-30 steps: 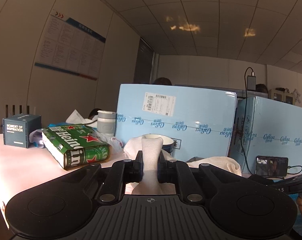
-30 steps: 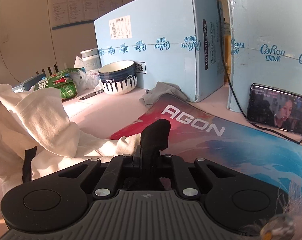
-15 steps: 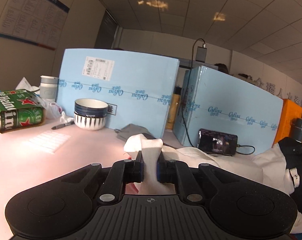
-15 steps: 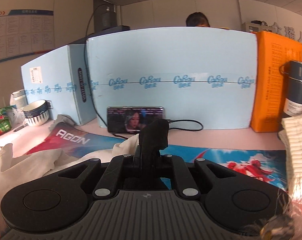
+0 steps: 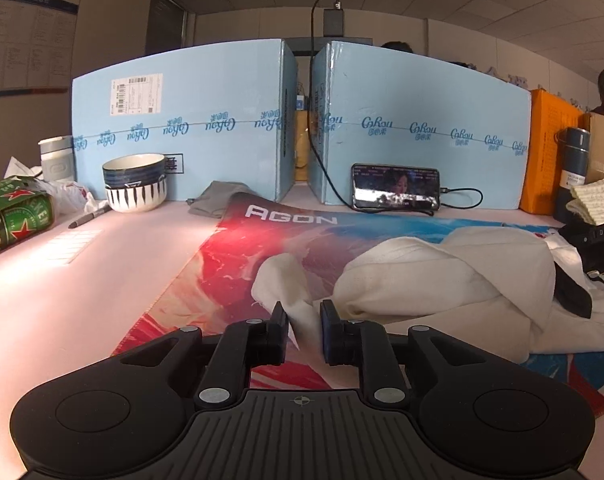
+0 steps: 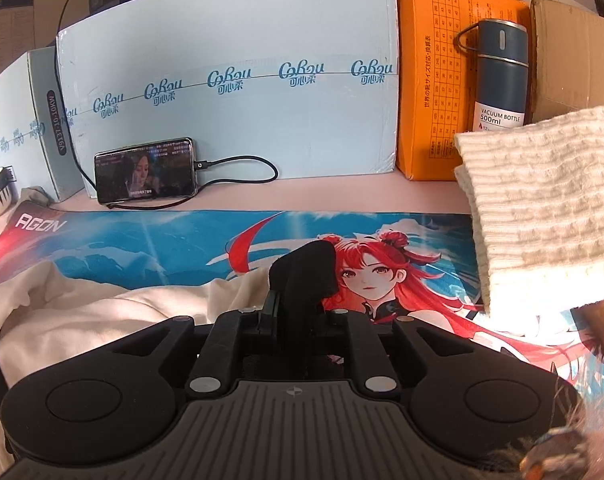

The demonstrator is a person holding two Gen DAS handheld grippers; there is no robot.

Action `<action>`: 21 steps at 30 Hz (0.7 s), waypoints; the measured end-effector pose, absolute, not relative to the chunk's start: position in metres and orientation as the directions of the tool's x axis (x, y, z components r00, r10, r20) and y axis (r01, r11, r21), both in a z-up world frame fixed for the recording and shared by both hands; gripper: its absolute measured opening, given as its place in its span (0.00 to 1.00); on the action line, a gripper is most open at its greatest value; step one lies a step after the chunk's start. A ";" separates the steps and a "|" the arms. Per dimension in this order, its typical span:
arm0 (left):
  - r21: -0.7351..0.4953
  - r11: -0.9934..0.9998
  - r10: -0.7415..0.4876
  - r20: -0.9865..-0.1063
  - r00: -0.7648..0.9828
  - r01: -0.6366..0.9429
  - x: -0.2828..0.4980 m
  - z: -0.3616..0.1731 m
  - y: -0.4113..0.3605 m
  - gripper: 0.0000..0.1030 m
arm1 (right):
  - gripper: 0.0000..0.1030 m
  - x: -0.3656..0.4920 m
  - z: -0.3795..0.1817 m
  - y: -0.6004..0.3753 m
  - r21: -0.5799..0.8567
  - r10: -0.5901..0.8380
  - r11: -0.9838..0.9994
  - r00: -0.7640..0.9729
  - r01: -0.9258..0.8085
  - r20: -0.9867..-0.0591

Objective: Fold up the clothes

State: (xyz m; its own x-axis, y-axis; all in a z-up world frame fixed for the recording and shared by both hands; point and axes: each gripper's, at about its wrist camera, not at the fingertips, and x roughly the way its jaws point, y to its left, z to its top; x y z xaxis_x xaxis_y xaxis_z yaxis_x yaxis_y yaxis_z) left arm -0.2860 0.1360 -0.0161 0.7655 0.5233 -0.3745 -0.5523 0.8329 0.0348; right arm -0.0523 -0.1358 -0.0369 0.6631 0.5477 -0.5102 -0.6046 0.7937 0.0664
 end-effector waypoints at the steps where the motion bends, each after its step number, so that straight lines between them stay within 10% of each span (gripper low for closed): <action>1: 0.067 0.817 0.555 -0.358 0.751 -0.572 -0.288 -0.014 0.136 0.32 | 0.25 -0.053 -0.035 -0.138 0.049 0.529 0.807 0.684 -0.589 -0.502; 4: 0.159 0.818 0.575 -0.263 0.774 -0.554 -0.292 -0.004 0.126 0.49 | 0.48 -0.060 -0.026 -0.151 0.007 0.490 0.835 0.740 -0.550 -0.461; 9: 0.362 0.877 0.379 -0.116 0.918 -0.316 -0.288 0.011 0.085 0.81 | 0.56 -0.092 -0.004 -0.165 0.090 0.583 0.793 0.708 -0.602 -0.398; 19: 0.398 0.909 0.039 -0.376 0.926 0.123 -0.216 -0.009 0.033 0.81 | 0.61 -0.169 -0.009 -0.127 0.159 0.843 0.413 0.310 -0.897 -0.440; 21: 0.341 0.932 0.039 -0.427 0.903 0.121 -0.204 -0.012 0.041 0.64 | 0.61 -0.172 -0.015 -0.119 0.175 0.844 0.379 0.261 -0.909 -0.469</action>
State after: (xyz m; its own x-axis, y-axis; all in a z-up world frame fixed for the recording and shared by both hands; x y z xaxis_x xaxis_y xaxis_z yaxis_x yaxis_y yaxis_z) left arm -0.2038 0.0413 -0.0116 0.9034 0.0386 -0.4270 0.1215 0.9321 0.3413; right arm -0.1715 -0.1189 -0.0147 0.2614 0.8438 -0.4687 -0.9089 0.3787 0.1748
